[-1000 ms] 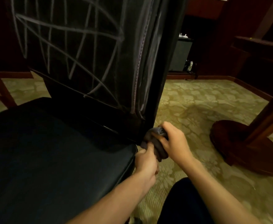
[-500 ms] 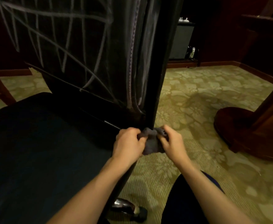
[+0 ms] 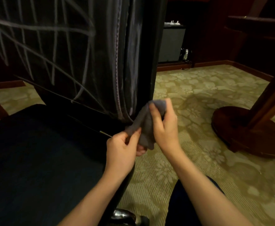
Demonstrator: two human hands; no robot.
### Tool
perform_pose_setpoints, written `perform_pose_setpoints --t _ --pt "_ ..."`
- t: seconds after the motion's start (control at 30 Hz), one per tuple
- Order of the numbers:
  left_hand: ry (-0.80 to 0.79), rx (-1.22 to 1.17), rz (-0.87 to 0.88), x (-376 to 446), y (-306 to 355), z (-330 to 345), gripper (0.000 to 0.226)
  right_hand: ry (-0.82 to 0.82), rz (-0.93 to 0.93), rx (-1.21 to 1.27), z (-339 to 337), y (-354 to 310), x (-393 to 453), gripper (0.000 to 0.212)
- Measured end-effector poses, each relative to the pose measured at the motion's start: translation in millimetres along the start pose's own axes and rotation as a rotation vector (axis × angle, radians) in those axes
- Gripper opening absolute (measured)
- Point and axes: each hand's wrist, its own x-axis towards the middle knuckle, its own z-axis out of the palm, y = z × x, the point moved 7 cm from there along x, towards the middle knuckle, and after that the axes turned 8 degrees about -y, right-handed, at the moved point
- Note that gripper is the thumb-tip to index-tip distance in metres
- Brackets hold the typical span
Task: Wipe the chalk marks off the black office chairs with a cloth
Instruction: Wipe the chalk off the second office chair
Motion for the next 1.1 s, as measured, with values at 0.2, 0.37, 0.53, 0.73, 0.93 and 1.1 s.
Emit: perform_pose_setpoints --t 0.2,0.37,0.53,0.73,0.93,1.1 --pt "0.007 0.238 0.163 -13.1 20.8 3.1 0.040 -0.010 0.169 0.067 -6.1 28.9 -12.3 0.021" --pt "0.174 0.080 0.400 -23.2 104.4 -1.6 0.049 0.076 -0.235 -0.064 -21.3 -83.5 69.1 0.014" --pt "0.135 0.167 0.406 -27.2 103.4 -4.8 0.053 0.239 -0.254 -0.224 -6.6 -57.6 57.4 0.025" --pt "0.026 0.511 0.115 -0.7 4.1 -28.4 0.046 0.003 0.029 -0.306 23.4 43.4 -19.9 0.025" --pt "-0.063 0.423 -0.045 13.5 -10.2 -42.5 0.019 -0.088 0.080 -0.648 5.1 51.4 -67.4 0.034" --pt "0.127 0.050 -0.038 18.4 -3.3 -66.2 0.019 -0.143 0.072 -0.393 29.2 5.5 -57.5 0.025"
